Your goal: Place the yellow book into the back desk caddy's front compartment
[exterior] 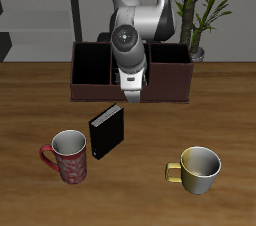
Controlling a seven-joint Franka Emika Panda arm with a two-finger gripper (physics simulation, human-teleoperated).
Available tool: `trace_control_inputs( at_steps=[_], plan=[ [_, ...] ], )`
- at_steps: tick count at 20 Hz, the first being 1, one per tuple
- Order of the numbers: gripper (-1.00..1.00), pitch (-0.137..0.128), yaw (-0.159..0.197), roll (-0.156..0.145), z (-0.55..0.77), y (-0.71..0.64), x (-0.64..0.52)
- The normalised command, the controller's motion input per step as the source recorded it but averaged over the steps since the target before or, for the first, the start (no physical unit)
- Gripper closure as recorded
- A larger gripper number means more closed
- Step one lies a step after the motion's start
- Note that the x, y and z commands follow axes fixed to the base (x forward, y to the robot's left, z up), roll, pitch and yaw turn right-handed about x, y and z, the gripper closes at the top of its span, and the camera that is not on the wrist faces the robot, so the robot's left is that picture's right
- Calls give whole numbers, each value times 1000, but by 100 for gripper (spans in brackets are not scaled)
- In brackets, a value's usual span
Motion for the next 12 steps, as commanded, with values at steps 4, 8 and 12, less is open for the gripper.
trace_control_inputs(
  at_steps=[4, 8, 12],
  plan=[
    [-100, 6, -201, 57, 260, 197, -95],
    [-100, -17, -270, 43, 423, 102, -53],
    [-100, -85, -154, 14, 514, -19, -73]
  ],
)
